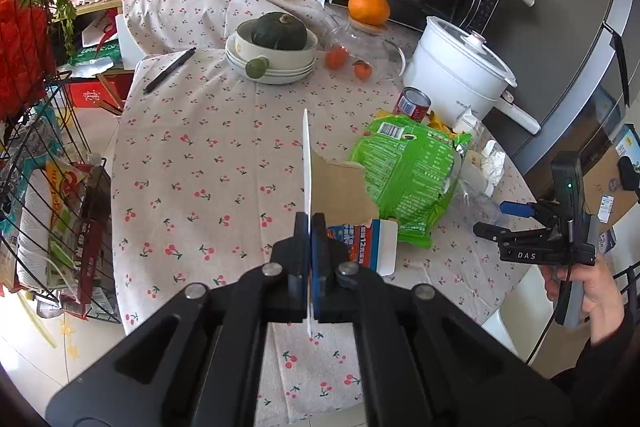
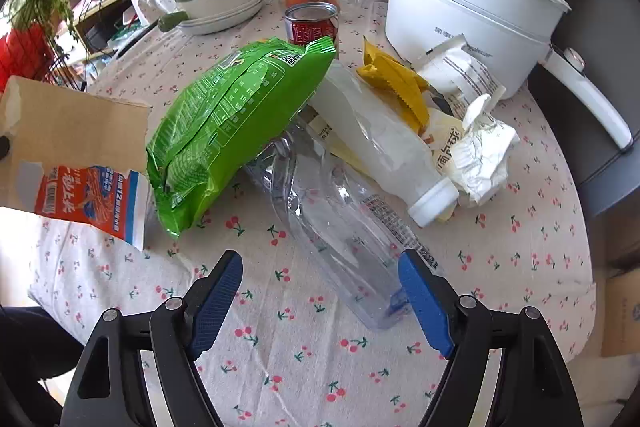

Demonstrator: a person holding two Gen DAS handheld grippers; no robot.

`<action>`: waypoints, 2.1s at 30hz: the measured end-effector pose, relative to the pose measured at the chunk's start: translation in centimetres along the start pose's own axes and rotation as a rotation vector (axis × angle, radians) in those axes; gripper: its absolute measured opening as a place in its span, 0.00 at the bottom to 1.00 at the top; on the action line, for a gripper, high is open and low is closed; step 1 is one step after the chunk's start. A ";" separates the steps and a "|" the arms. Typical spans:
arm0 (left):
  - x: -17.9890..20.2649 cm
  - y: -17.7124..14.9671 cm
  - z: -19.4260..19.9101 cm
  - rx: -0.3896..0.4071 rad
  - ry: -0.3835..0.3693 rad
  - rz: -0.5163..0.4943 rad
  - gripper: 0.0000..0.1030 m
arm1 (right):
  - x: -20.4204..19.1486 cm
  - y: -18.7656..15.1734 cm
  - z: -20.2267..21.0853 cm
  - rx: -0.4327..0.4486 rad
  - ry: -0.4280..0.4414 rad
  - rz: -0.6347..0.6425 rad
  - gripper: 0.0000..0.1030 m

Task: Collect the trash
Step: 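Grasp the cardboard milk carton with the left gripper while the right gripper grasps the clear plastic bottle, then carry the carton and clear bottle to the white bin and release both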

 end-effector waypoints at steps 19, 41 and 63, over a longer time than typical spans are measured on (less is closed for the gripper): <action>-1.5 -3.3 -4.6 -0.182 0.030 0.036 0.02 | -2.4 -2.1 -1.9 0.049 -0.389 0.359 0.57; -0.3 -5.1 -4.8 -0.227 -0.029 -0.010 0.04 | -1.4 -3.0 -1.1 -0.112 -0.097 0.094 0.63; 14.0 -4.0 -1.8 -0.155 -0.408 -0.167 0.01 | 9.9 -11.4 9.7 -0.037 -0.176 -0.123 0.61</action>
Point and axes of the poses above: each gripper's, at about its wrist camera, not at the fingertips, and z roughly against the way its jaws point, x to its right, y to its top, the point moved 5 cm from there along -z, roughly the way its jaws point, and after that the axes turned 10 degrees about -y, right-handed, at the moved point
